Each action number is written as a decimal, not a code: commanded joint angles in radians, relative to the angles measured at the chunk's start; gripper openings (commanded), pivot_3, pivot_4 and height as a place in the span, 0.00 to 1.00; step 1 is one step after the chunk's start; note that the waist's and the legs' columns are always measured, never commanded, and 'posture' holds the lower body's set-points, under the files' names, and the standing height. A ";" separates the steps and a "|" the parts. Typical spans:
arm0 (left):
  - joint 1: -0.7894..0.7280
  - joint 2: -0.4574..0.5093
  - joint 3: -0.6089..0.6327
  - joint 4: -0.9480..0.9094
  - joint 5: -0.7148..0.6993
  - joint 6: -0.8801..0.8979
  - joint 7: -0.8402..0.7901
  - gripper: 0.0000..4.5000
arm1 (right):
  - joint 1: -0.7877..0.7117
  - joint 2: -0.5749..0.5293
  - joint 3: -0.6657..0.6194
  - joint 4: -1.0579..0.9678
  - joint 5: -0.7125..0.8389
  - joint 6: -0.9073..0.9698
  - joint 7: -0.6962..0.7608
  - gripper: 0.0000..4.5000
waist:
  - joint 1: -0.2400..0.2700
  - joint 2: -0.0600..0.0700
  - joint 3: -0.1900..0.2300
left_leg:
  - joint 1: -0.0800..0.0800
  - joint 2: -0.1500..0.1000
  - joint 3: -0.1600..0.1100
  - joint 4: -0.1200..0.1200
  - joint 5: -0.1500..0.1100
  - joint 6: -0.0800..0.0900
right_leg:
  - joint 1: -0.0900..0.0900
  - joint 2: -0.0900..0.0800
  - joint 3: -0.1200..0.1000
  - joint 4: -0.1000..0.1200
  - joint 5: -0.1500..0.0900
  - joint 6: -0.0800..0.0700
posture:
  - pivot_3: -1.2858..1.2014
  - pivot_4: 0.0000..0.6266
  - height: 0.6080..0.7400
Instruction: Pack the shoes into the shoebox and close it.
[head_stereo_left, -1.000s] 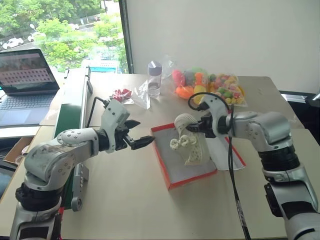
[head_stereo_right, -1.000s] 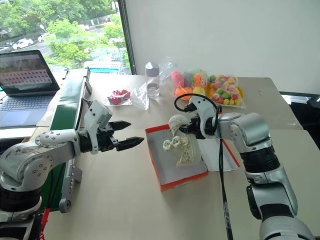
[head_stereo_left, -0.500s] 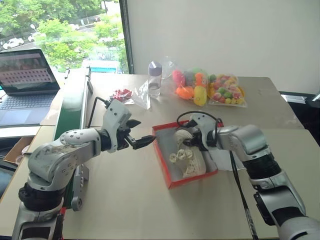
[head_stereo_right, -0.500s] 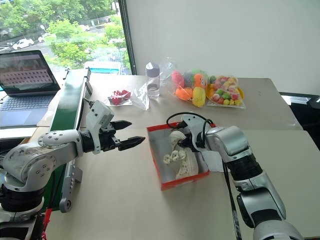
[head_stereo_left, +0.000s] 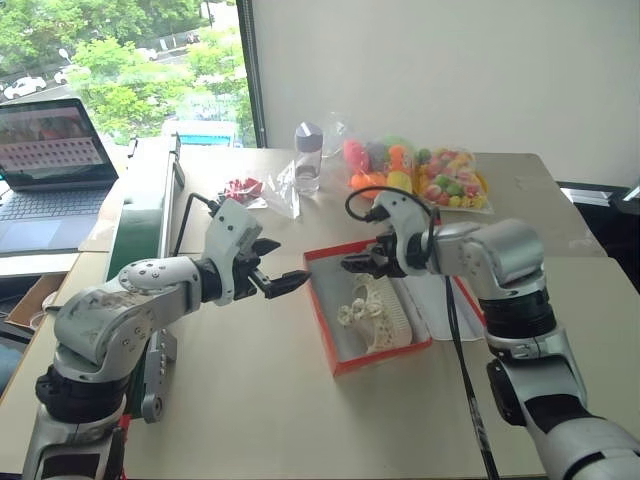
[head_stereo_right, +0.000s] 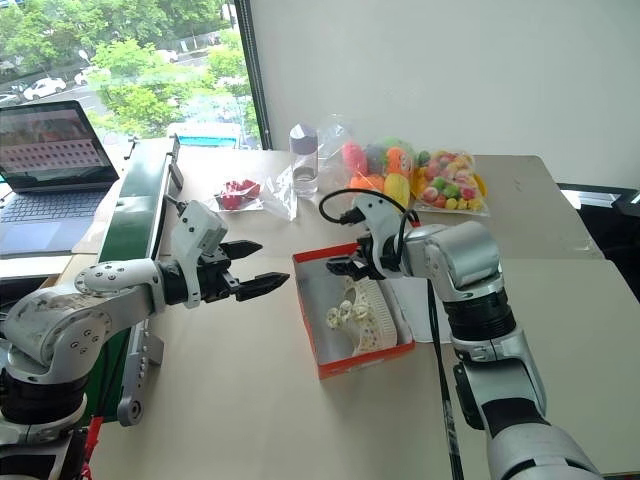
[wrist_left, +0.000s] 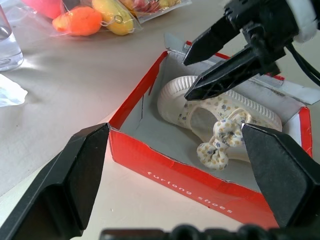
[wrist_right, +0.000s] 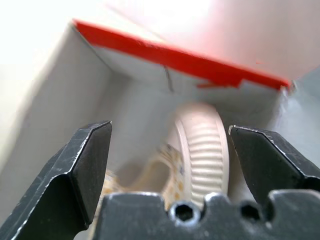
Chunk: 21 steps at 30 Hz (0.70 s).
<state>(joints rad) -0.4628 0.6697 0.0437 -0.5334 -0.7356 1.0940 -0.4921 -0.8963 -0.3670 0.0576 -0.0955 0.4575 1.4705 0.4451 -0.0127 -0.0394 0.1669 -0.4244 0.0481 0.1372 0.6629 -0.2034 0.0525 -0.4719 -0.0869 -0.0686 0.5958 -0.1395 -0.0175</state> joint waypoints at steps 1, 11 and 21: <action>-0.001 0.008 0.038 -0.021 -0.003 0.001 0.012 1.00 | -0.032 0.052 -0.116 -0.089 0.073 0.027 0.013 1.00 | 0.001 0.000 0.000 | 0.000 0.000 0.000 0.000 0.000 0.000 | 0.000 0.000 0.000 0.000 0.000 0.000 | 0.52 0.24 1.00; 0.093 -0.032 0.251 0.025 0.168 0.069 0.334 1.00 | -0.006 0.113 -0.114 -0.085 0.128 -0.412 0.210 1.00 | -0.002 0.000 0.000 | 0.000 0.000 0.000 0.000 0.000 0.000 | 0.000 0.000 -0.001 0.000 0.000 0.000 | 0.52 0.24 1.00; 0.237 -0.231 0.438 -0.115 0.317 0.009 0.569 1.00 | 0.014 0.124 0.021 0.071 0.095 -0.654 0.397 1.00 | -0.001 0.000 0.000 | 0.001 0.001 0.000 0.000 -0.004 -0.008 | 0.000 -0.001 -0.001 0.001 0.000 -0.001 | 0.52 0.24 1.00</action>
<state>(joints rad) -0.2270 0.4535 0.4473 -0.5882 -0.4386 1.1390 0.0479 -0.8804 -0.2480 0.0786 -0.0343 0.5602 0.8755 0.8237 -0.0133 -0.0391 0.1671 -0.4240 0.0484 0.1377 0.6629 -0.2078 0.0443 -0.4716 -0.0882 -0.0695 0.5964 -0.1389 -0.0183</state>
